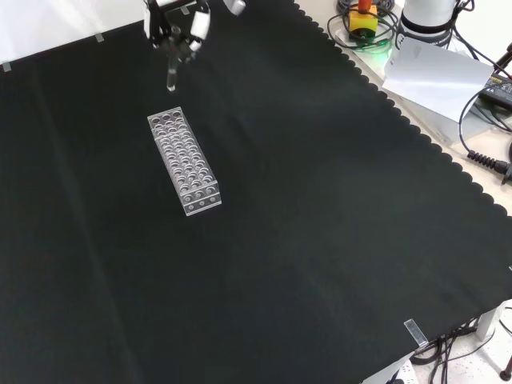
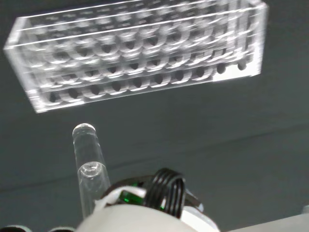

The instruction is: Put the test tube back in the rack.

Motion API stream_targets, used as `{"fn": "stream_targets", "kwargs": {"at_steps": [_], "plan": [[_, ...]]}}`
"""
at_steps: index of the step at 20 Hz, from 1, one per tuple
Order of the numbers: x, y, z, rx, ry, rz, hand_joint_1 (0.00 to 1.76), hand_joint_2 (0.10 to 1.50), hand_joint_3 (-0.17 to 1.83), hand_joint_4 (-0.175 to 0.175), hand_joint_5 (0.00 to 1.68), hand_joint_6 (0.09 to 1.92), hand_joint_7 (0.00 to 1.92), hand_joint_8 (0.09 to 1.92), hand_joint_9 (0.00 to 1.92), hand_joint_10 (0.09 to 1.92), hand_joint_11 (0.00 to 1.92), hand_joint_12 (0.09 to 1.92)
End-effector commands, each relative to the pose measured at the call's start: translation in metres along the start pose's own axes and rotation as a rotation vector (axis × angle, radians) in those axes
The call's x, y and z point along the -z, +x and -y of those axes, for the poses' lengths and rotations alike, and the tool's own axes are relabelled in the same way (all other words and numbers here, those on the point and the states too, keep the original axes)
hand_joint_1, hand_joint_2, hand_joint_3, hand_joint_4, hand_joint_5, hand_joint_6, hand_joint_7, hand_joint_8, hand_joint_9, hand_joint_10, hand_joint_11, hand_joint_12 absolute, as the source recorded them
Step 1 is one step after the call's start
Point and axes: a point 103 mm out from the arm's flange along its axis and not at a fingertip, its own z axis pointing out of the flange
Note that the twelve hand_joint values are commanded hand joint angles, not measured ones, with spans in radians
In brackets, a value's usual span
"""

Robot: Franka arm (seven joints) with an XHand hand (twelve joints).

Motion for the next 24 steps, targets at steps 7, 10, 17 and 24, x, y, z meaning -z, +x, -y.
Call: {"fn": "stream_targets", "kwargs": {"at_steps": [7, 10, 17, 24], "plan": [[-0.039, 0.070, -0.006, 0.129, 0.087, -0.069, 1.21, 0.70, 0.60, -0.175, 1.24, 0.69, 1.64, 0.58, 1.56, 0.56, 1.26, 0.86], [-0.051, 0.076, -0.008, 0.137, 0.108, -0.073, 1.21, 0.70, 0.60, -0.175, 1.24, 0.69, 1.64, 0.58, 1.56, 0.56, 1.26, 0.86], [-0.072, 0.091, -0.011, 0.156, 0.148, -0.083, 1.21, 0.70, 0.60, -0.175, 1.24, 0.69, 1.64, 0.58, 1.56, 0.56, 1.26, 0.86], [-0.088, 0.098, -0.018, 0.154, 0.181, -0.097, 1.21, 0.70, 0.60, -0.175, 1.24, 0.69, 1.65, 0.58, 1.56, 0.56, 1.25, 0.86]]}}
